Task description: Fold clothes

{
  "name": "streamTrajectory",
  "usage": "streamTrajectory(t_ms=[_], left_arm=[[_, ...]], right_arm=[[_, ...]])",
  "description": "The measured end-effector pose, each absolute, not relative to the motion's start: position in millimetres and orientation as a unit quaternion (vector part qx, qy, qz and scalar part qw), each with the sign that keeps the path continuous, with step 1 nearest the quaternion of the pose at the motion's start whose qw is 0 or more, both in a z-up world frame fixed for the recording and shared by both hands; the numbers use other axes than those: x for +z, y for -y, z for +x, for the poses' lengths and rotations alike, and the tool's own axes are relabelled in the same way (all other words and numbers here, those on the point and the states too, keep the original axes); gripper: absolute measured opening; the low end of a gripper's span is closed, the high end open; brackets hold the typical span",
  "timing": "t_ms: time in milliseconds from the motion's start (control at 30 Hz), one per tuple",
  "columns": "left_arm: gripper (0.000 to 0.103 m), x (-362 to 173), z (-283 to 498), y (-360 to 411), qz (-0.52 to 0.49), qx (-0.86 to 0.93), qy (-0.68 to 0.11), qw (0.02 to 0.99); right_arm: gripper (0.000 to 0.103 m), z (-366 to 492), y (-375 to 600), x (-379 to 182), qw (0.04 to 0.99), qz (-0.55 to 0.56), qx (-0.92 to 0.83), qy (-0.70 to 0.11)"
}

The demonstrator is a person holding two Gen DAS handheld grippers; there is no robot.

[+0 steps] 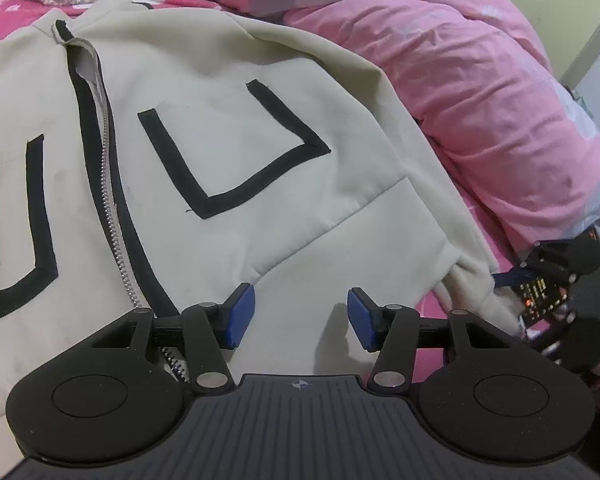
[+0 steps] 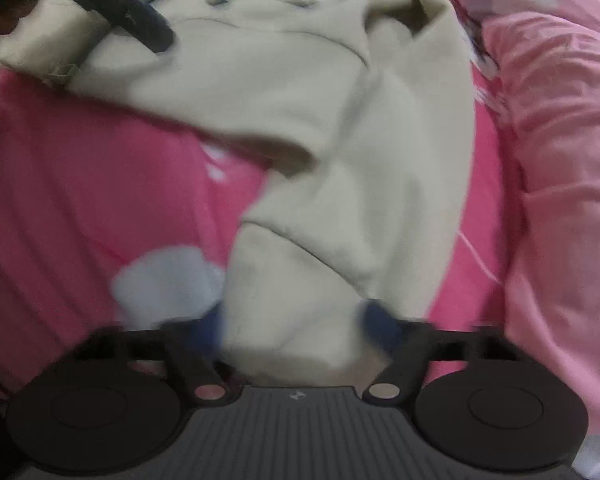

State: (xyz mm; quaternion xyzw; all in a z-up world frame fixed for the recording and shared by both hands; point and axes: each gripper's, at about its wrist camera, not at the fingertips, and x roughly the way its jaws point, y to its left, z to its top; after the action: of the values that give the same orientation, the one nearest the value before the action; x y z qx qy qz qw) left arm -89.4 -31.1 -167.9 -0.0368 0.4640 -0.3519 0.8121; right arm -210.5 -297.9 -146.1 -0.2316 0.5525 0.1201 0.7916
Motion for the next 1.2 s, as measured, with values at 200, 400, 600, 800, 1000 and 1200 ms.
streamTrajectory(t_ms=[200, 400, 600, 800, 1000, 1200], left_arm=[[0.049, -171, -94, 30, -0.022, -0.354, -0.459, 0.815], [0.047, -170, -95, 31, 0.002, -0.363, -0.460, 0.810], [0.047, -170, -95, 32, 0.013, -0.366, -0.465, 0.806], [0.047, -170, -93, 32, 0.015, -0.370, -0.468, 0.803], [0.047, -169, -90, 28, 0.008, -0.371, -0.474, 0.799], [0.047, -168, -87, 25, -0.006, -0.371, -0.481, 0.794]], right_arm=[[0.013, -190, 306, -75, 0.819, -0.341, 0.027, -0.462], [0.013, -130, 331, 33, 0.822, -0.474, -0.099, -0.301], [0.014, -65, 358, 65, 0.734, -0.626, -0.167, -0.204], [0.016, -1, 426, 33, 0.664, -0.681, -0.227, -0.209], [0.070, 8, 486, -23, 0.627, -0.687, -0.222, -0.293], [0.099, -44, 504, -14, 0.615, -0.703, -0.218, -0.283]])
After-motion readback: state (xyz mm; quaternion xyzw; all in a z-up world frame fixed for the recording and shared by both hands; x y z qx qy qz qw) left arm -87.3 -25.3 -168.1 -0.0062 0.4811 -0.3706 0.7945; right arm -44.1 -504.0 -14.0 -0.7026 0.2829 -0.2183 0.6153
